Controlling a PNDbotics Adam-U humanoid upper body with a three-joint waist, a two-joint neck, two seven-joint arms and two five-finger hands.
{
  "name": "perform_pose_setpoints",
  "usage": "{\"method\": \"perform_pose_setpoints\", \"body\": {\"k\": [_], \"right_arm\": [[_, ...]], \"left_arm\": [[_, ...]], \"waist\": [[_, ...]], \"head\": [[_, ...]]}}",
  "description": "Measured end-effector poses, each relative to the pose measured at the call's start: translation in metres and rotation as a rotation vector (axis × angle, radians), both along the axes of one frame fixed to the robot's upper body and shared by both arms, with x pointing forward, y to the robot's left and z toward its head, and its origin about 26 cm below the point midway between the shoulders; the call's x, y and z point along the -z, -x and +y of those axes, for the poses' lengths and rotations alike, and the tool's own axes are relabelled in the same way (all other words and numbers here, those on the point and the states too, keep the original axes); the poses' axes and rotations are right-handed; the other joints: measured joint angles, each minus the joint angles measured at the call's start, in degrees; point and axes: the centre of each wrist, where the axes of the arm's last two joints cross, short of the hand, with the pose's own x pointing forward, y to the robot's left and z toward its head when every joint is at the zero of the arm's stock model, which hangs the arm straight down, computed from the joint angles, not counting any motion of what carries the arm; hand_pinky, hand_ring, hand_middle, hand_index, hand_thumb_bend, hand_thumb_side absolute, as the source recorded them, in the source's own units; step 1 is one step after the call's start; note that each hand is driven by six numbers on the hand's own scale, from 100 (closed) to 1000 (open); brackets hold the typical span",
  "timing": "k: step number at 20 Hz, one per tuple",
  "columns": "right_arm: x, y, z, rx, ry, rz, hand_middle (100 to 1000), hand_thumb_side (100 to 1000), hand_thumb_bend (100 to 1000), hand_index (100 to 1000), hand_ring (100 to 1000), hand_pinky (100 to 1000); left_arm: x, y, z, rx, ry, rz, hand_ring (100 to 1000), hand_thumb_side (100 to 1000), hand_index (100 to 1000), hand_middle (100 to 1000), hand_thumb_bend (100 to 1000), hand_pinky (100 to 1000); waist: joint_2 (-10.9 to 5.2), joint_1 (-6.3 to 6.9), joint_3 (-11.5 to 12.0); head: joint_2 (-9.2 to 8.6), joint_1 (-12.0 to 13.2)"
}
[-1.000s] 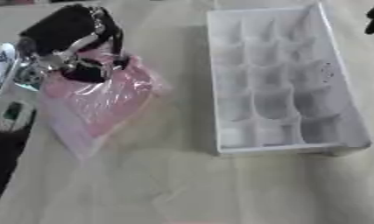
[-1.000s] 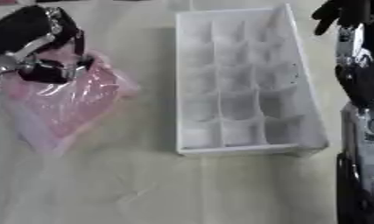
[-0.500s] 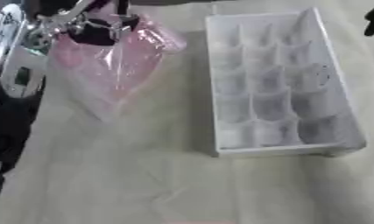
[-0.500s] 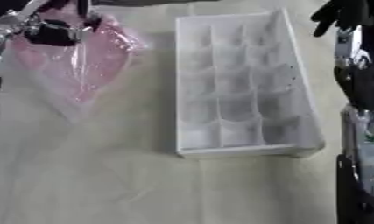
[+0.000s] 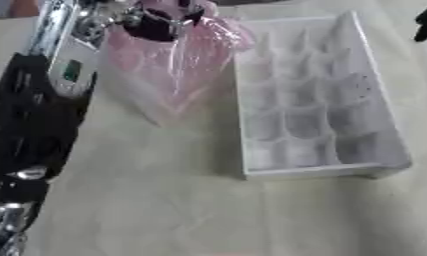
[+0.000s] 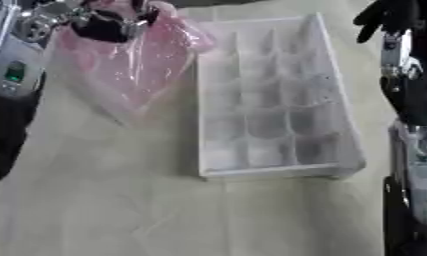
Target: Pick up objects on the table and place them in the box.
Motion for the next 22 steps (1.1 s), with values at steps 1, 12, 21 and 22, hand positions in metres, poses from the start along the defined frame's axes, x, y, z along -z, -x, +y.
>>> {"method": "perform_pose_setpoints", "body": {"k": [1, 12, 21, 22], "right_arm": [[0.0, 0.0, 0.0, -0.001, -0.001, 0.0, 651, 531, 100, 675, 480, 333], [0.002, 0.0, 0.004, -0.018, 0.004, 0.007, 651, 531, 100, 674, 480, 333], [0.003, 0.001, 0.006, -0.035, 0.013, 0.018, 650, 532, 100, 674, 480, 333], [0.003, 0.001, 0.006, -0.036, 0.014, 0.018, 649, 532, 100, 674, 480, 333]], "left_arm": [[-0.001, -0.001, -0.005, 0.01, -0.003, 0.0, 114, 100, 201, 122, 120, 100], [-0.036, -0.009, -0.047, 0.091, -0.107, -0.057, 126, 100, 207, 133, 203, 100], [-0.052, -0.03, -0.078, 0.157, -0.189, 0.001, 122, 100, 205, 129, 124, 100], [-0.05, -0.031, -0.081, 0.167, -0.189, 0.012, 121, 100, 205, 128, 113, 100]], "waist": [[-0.01, 0.04, -0.13], [-0.67, 1.02, -1.65], [-1.35, 2.04, -2.44], [-1.36, 2.12, -2.54]], "head": [[0.0, 0.0], [0.0, -0.46], [0.0, -0.94], [0.0, -0.98]]}}
